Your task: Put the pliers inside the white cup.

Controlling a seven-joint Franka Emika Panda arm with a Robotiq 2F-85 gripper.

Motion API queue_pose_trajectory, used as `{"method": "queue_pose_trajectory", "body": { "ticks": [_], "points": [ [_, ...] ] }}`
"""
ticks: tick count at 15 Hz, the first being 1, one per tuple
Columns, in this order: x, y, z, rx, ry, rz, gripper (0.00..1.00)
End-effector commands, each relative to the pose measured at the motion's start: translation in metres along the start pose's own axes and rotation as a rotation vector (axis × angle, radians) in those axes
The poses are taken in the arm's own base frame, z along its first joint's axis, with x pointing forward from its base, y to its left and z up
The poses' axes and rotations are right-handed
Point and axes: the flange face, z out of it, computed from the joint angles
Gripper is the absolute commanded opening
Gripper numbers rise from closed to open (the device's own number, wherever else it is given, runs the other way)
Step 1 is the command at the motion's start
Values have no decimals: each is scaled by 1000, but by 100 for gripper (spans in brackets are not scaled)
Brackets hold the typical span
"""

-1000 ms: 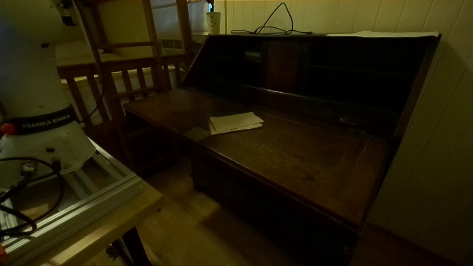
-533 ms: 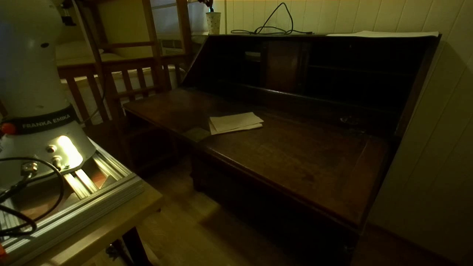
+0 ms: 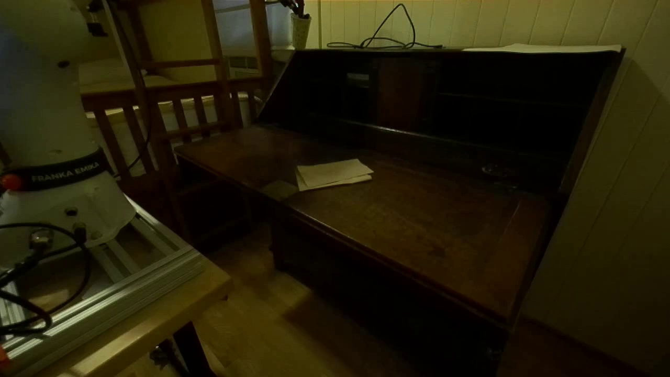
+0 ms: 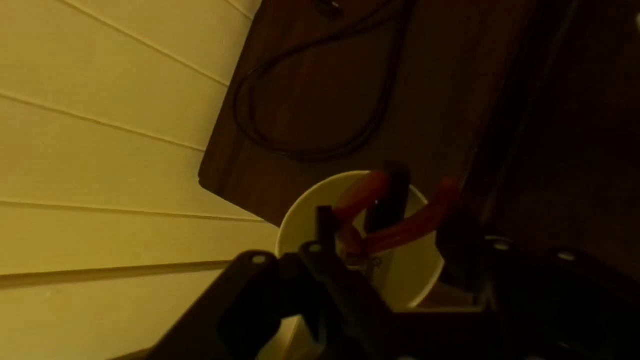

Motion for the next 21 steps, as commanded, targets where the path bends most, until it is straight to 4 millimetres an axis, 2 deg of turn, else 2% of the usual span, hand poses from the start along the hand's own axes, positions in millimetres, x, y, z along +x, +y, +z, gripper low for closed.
{"method": "queue_pose_trajectory", "body": {
  "ticks": [1,4,11,21],
  "points": [
    [13,-4,14,5,5,-25,29],
    [22,-8,25,20,-30,-34,29],
    [24,-12,32,35,-118,-62,29],
    [30,-9,22,15,-148,-104,29]
  ]
}}
